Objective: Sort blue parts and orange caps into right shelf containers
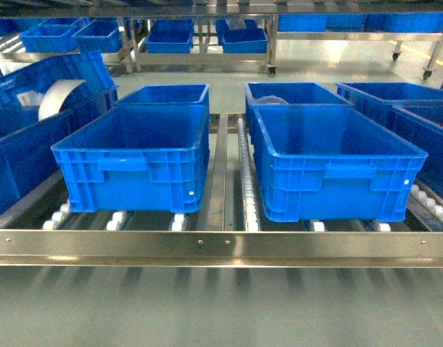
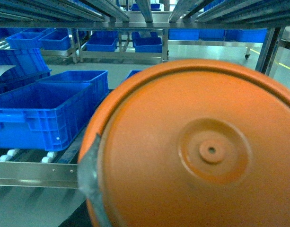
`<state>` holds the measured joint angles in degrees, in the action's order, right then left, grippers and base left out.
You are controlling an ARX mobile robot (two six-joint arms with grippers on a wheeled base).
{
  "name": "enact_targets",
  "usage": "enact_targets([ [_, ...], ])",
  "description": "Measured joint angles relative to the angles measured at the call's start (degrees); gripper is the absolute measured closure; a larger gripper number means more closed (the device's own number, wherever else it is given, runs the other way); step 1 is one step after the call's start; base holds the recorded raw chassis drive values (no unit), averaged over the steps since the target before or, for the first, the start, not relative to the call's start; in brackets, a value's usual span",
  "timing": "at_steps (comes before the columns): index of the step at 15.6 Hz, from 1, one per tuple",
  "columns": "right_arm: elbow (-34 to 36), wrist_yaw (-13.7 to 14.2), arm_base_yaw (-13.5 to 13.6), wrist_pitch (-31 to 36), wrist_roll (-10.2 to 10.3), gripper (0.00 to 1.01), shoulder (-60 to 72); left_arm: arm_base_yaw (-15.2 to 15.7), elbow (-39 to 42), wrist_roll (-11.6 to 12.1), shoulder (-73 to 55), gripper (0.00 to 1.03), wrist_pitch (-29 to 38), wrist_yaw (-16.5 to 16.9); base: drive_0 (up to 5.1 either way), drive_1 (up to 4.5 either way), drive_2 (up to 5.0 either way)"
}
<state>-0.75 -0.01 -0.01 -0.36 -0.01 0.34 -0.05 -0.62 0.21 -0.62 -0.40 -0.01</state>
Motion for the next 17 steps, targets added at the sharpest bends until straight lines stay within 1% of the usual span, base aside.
enact_targets([
  [17,0.0,0.0,0.0,0.0,0.0,0.56,0.0,0.0,0.0,0.0,0.0,0.61,0.0,0.0,0.0,0.00,0.0],
])
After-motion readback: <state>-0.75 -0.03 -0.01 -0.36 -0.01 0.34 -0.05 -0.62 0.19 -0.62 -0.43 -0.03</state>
